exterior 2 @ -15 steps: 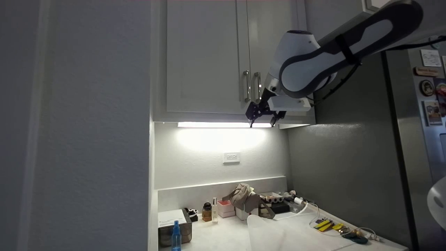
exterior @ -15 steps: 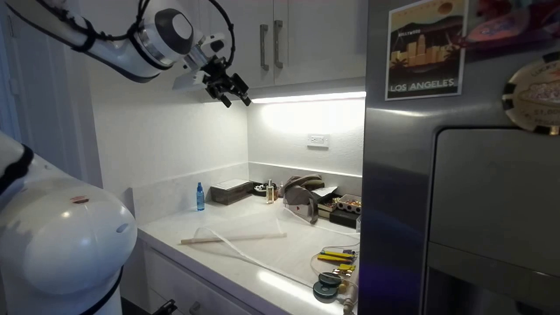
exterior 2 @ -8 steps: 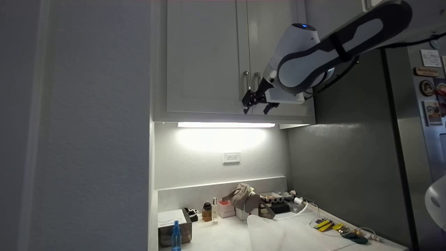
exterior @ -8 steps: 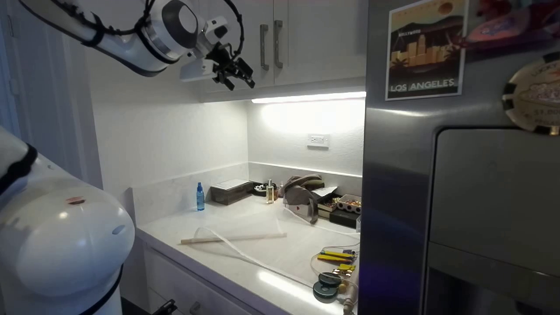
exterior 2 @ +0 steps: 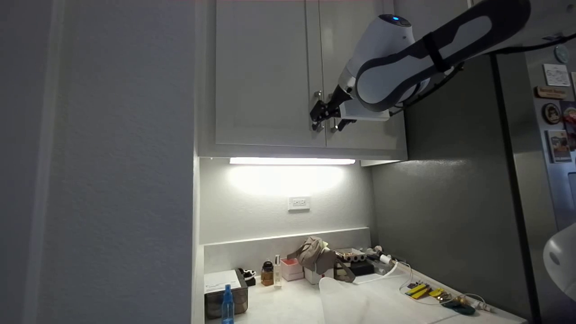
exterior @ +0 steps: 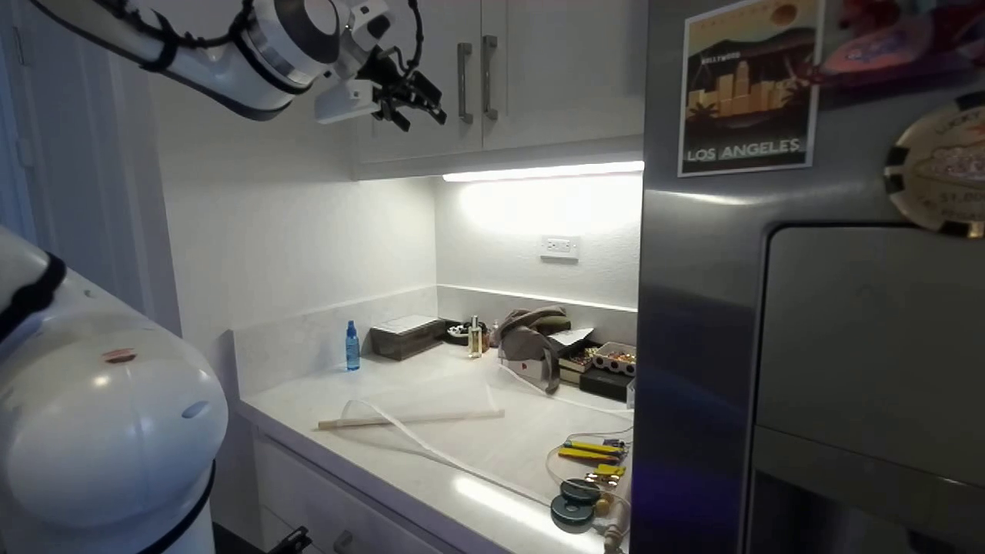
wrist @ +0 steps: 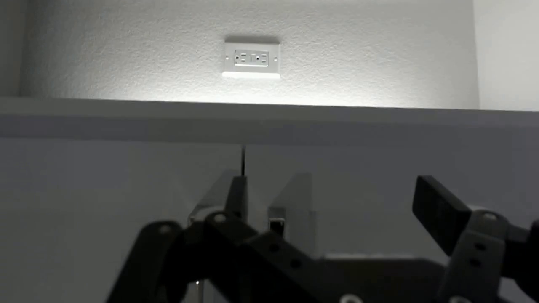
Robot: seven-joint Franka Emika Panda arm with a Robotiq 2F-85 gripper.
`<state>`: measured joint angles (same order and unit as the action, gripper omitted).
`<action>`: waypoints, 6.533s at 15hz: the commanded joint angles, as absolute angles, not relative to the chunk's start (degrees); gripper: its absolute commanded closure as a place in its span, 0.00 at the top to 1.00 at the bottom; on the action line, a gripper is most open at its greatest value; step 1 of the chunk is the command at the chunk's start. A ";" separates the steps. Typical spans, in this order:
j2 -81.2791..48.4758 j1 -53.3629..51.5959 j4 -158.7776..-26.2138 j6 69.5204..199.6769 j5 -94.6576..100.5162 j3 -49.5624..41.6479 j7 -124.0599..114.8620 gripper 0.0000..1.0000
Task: Open the left and right cabinet doors, then close the right and left cabinet doors
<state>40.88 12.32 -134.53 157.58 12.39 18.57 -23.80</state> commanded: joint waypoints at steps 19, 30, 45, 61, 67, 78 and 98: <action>40.54 27.59 -130.89 170.88 13.44 26.50 -24.12 1.00; 35.54 36.28 -128.42 178.55 12.30 32.82 -22.59 1.00; 31.63 41.30 -126.36 182.88 13.07 36.96 -23.99 0.13; 32.69 22.63 -127.65 171.00 11.59 22.14 -17.69 0.13; 33.93 16.61 -127.75 165.92 11.75 16.78 -15.57 0.13; 33.37 12.44 -126.37 164.13 12.30 14.56 -15.29 0.78; 28.20 20.87 -125.36 172.88 17.69 20.60 -17.86 0.12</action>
<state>29.37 18.12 -126.94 171.08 15.89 18.63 -16.91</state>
